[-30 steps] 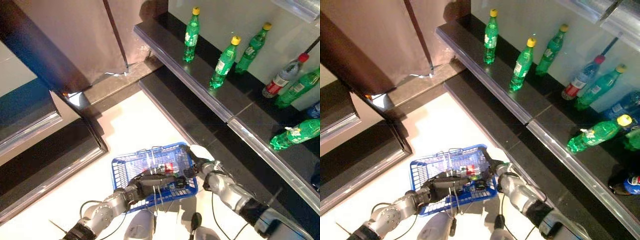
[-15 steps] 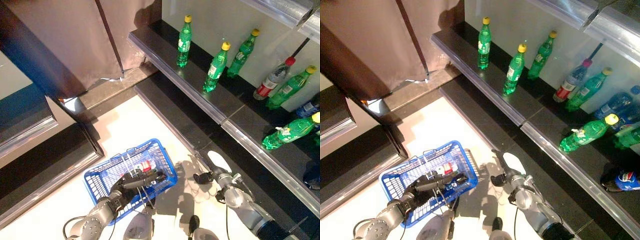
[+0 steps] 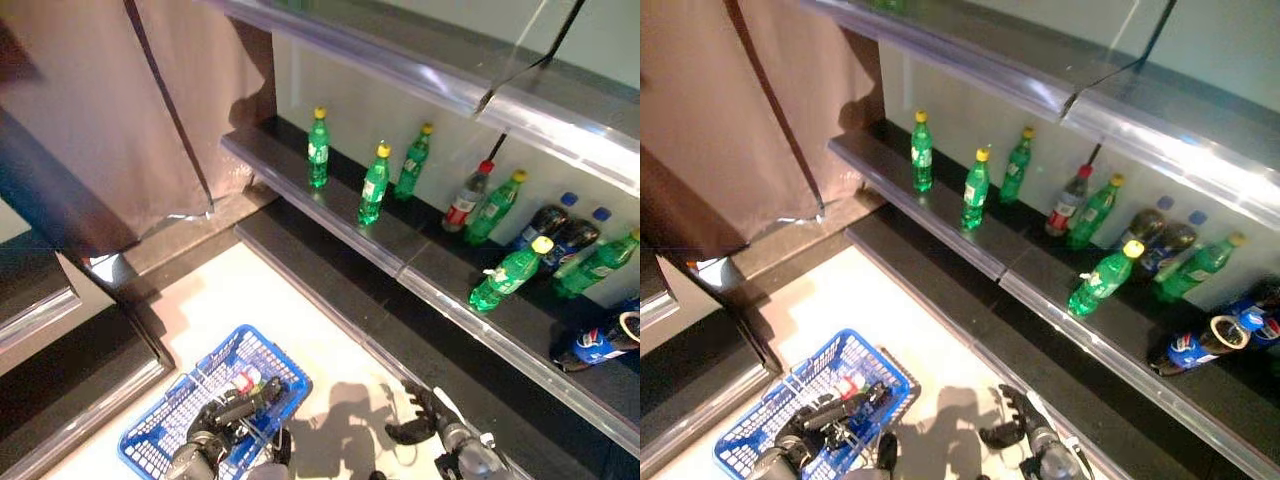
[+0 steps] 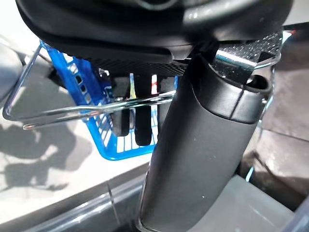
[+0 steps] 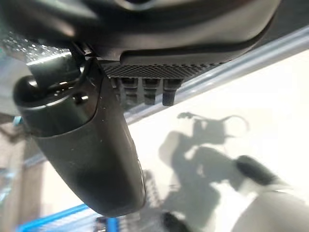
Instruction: Pick up the drink and place into the basket.
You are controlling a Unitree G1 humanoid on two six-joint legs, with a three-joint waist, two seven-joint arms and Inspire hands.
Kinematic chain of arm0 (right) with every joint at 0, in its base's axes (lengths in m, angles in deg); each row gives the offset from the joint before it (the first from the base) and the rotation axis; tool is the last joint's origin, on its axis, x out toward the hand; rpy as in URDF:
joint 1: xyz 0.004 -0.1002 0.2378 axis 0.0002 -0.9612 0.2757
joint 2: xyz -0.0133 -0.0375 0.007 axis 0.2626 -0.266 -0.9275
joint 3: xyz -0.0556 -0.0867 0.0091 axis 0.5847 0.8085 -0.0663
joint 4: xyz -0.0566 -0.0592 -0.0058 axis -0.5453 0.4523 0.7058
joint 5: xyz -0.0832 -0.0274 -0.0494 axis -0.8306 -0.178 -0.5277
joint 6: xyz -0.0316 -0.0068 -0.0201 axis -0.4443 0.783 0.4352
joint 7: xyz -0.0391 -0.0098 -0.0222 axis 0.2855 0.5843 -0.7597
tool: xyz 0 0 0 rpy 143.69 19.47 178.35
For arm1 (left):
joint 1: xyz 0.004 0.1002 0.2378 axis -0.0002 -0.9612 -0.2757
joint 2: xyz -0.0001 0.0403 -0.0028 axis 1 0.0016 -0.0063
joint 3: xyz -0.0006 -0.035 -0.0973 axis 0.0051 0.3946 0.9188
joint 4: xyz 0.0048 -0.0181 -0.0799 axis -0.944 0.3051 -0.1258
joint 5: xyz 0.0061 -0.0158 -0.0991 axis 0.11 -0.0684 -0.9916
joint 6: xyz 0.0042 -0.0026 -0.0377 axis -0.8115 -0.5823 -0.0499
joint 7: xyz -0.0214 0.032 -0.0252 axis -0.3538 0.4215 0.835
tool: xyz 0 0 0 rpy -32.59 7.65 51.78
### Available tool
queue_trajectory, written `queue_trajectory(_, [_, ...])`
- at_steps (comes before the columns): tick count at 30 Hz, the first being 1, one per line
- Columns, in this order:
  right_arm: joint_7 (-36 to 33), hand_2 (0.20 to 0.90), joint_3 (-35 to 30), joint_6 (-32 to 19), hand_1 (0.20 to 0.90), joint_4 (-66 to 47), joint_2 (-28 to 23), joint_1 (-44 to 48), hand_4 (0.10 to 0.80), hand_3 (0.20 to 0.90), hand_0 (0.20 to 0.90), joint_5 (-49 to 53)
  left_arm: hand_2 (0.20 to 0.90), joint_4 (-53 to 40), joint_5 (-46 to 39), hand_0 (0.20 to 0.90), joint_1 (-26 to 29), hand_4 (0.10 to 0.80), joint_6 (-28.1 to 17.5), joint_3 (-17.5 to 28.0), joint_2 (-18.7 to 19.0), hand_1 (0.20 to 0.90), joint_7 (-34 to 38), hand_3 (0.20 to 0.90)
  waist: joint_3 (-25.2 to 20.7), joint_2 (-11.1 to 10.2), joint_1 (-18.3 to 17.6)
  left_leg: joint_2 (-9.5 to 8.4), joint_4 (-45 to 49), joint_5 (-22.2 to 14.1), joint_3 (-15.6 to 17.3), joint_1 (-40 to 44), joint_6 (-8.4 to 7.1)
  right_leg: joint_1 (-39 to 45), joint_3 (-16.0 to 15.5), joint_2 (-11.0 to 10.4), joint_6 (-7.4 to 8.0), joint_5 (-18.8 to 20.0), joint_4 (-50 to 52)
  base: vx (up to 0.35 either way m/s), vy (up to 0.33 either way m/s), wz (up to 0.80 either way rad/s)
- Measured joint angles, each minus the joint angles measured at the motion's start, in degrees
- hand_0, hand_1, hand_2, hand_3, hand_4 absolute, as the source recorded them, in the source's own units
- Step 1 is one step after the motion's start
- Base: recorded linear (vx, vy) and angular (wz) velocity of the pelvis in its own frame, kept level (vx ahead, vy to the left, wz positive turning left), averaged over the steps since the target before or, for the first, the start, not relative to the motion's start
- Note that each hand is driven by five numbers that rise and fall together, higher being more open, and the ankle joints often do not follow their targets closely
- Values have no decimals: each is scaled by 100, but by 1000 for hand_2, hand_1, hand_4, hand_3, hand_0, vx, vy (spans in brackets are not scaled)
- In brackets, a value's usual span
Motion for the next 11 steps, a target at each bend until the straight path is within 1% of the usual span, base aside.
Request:
queue_trajectory(2, [144,900,84,-18,900,258,26,4,800,900,900,47,300,226,7,300,46,100,-49,-4,-19,300,-5,200,-79,16,0,27,0,-5,36,2,-7,-29,79,14,-11,8,1,-11,-7,-13])
queue_trajectory(6, [270,900,-34,-43,900,1268,452,54,800,900,900,324,300,823,28,300,180,100,-210,7,-173,300,-32,200,-324,34,-6,44,-1,-23,96,16,-19,-47,100,19,-18,5,1,-1,-6,-6])
queue_trajectory(11, [399,900,-150,-44,900,1693,654,49,800,900,900,789,300,1037,104,300,217,100,-305,4,-289,300,-67,200,-373,75,-57,67,-1,-24,127,65,-21,-35,124,34,-51,-13,-9,-4,-1,-2])
